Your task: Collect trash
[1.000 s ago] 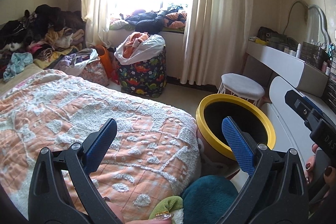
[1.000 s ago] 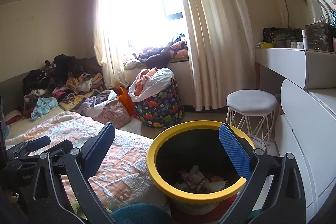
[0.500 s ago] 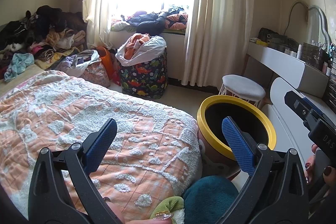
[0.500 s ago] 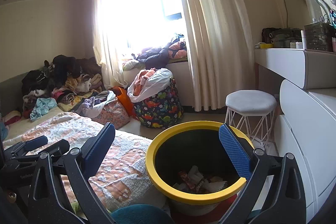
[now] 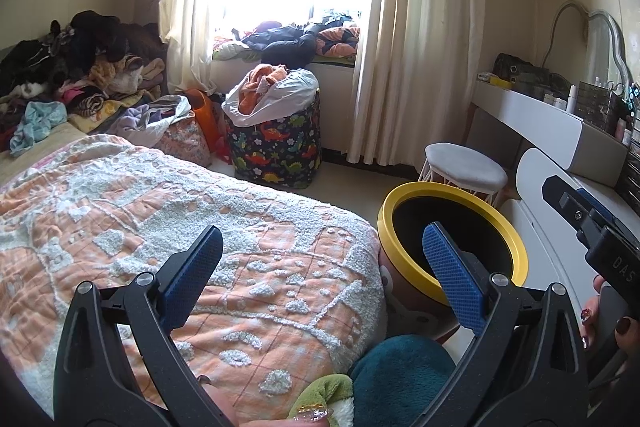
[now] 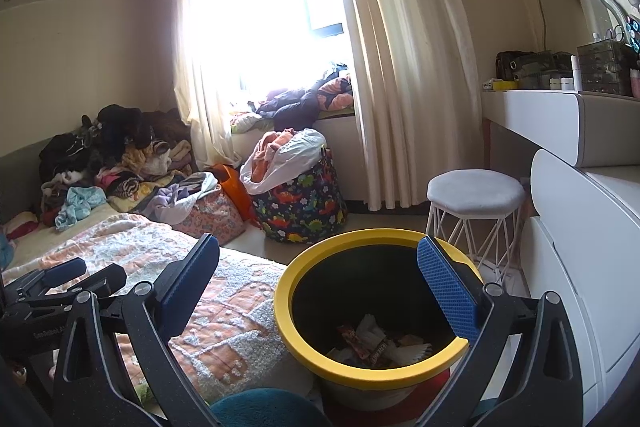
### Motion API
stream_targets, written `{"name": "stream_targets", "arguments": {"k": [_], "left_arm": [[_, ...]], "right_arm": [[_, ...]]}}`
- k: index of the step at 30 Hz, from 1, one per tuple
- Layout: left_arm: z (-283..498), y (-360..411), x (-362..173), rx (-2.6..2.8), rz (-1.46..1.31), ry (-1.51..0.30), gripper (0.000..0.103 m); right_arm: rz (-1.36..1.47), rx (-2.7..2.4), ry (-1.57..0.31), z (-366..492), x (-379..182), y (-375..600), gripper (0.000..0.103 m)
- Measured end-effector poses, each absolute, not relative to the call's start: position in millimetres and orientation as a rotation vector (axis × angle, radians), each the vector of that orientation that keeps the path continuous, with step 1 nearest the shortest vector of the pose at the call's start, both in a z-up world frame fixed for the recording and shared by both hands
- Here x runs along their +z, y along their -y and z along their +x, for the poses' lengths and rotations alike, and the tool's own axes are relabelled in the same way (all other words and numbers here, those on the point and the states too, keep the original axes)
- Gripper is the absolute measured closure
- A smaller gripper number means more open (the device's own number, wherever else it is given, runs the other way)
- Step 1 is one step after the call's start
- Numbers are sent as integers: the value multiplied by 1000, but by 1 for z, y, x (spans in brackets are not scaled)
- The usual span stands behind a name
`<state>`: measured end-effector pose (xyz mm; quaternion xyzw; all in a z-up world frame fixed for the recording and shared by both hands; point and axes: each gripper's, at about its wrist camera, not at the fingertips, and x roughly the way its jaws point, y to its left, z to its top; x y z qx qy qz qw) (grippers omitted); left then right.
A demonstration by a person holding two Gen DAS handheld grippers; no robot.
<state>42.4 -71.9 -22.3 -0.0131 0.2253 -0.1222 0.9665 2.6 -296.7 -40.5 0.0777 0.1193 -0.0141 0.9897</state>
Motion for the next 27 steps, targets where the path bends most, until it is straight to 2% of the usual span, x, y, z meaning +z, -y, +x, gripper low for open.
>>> {"name": "stream_targets", "arguments": {"k": [19, 23, 27], "left_arm": [[41, 67, -25, -209, -8, -464, 11], [48, 37, -33, -123, -59, -519, 11], [55, -50, -41, 93, -171, -570, 11]], "right_arm": [[154, -15, -239, 2, -42, 299, 7], [136, 71, -272, 12, -35, 275, 6], [51, 320, -375, 38, -31, 207, 6]]}}
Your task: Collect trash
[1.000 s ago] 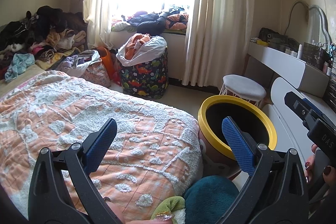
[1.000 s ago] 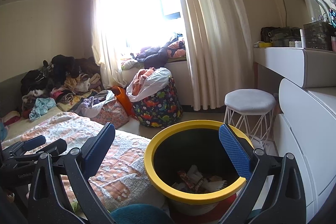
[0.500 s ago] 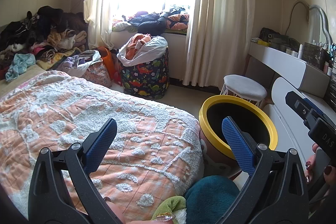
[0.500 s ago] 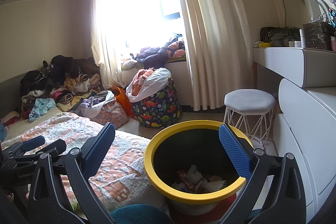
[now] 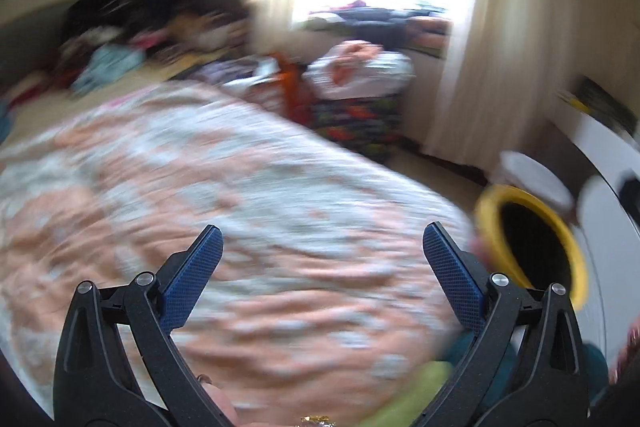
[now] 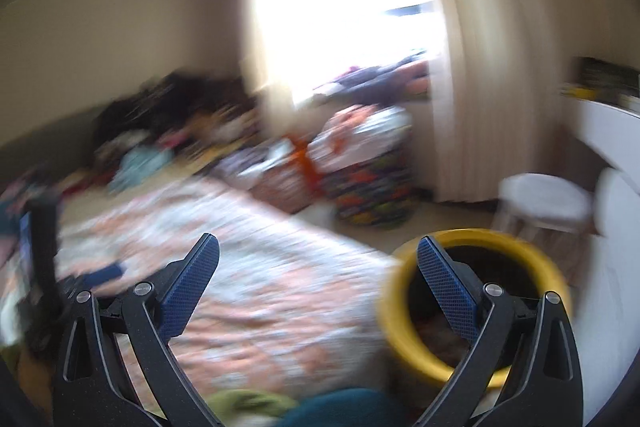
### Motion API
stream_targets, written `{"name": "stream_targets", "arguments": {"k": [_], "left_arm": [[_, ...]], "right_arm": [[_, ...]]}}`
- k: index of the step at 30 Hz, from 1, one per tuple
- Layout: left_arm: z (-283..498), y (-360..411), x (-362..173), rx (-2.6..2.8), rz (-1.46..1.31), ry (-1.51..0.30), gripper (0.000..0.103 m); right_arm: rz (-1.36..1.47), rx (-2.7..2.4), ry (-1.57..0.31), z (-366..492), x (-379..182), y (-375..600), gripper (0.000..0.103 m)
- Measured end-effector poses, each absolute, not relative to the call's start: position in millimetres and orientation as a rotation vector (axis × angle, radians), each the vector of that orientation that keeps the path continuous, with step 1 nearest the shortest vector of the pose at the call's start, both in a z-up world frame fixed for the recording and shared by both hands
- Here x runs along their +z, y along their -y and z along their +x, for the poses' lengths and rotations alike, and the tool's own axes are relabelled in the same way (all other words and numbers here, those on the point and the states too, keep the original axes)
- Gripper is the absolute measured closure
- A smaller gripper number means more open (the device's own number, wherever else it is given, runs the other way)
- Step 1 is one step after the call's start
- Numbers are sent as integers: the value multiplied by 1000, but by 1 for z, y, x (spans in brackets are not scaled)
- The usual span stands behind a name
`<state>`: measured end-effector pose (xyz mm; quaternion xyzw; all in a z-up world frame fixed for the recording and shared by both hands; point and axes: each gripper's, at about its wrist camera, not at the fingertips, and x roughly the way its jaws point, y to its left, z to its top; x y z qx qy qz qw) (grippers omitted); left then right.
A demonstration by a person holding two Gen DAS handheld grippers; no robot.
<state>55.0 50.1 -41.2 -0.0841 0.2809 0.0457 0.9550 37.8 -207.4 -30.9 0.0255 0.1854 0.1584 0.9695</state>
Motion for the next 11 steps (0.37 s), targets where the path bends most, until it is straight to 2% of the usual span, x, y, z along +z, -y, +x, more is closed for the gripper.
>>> {"name": "stream_targets", "arguments": {"k": [5, 7, 11], "left_arm": [[40, -198, -60, 469, -234, -650, 11], [31, -258, -77, 620, -277, -700, 11], [19, -352, -119, 828, -375, -816, 11]], "right_arm": [[-74, 719, -664, 74, -61, 73, 6], [-156, 848, -824, 83, -89, 3, 6], [-378, 949, -974, 79, -144, -109, 7]]}}
